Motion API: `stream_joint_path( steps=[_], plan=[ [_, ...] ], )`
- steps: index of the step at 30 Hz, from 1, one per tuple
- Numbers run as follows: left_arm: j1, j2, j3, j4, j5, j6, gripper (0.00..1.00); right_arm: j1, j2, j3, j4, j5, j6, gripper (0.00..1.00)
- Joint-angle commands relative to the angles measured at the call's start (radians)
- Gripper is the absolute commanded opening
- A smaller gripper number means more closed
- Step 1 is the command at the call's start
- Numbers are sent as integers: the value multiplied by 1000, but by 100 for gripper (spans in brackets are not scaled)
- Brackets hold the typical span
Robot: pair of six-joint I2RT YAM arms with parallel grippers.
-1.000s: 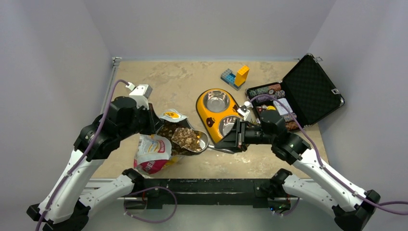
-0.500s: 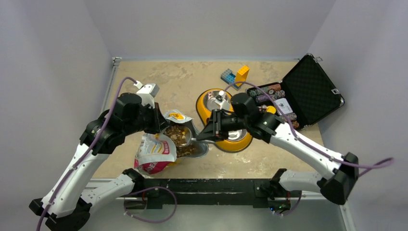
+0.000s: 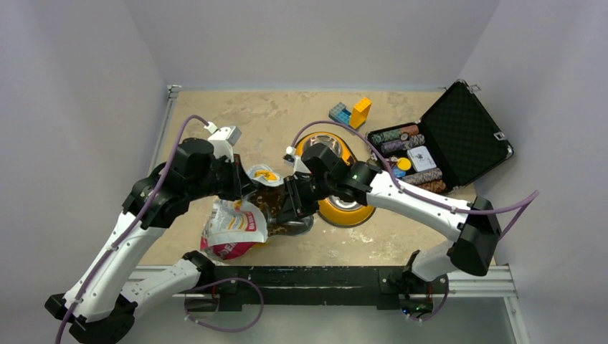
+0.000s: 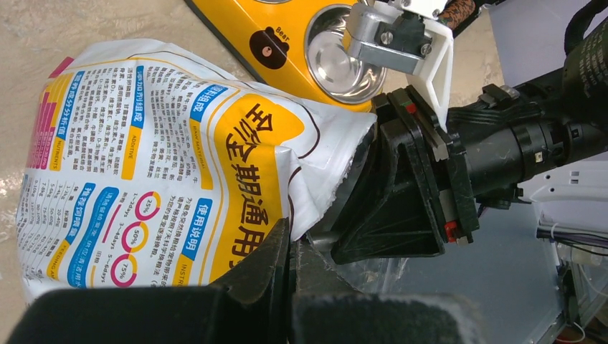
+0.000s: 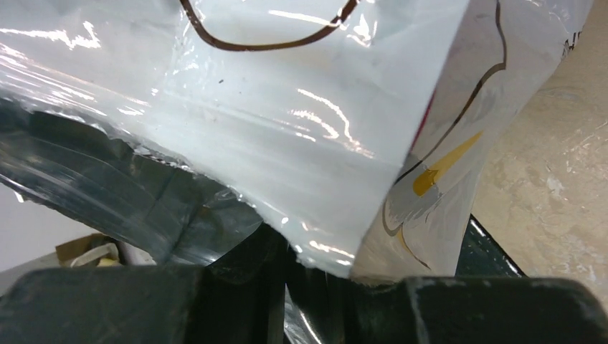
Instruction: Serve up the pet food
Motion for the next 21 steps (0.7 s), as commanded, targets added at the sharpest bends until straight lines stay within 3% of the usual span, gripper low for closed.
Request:
stream_joint_path(
  steps=[1, 16, 19, 21],
  plan=[
    [-1, -1, 35, 131, 37, -26, 0, 36, 18, -14, -9, -13, -88, 2],
    [-1, 9, 57, 141, 32, -39, 0, 185, 92, -56, 45, 82, -147, 35],
    [-1, 10, 61, 138, 33, -40, 0, 223, 105, -59, 73, 148, -157, 36],
    [-1, 6, 62, 134, 31, -38, 0, 242, 114, -62, 82, 192, -162, 28]
  ],
)
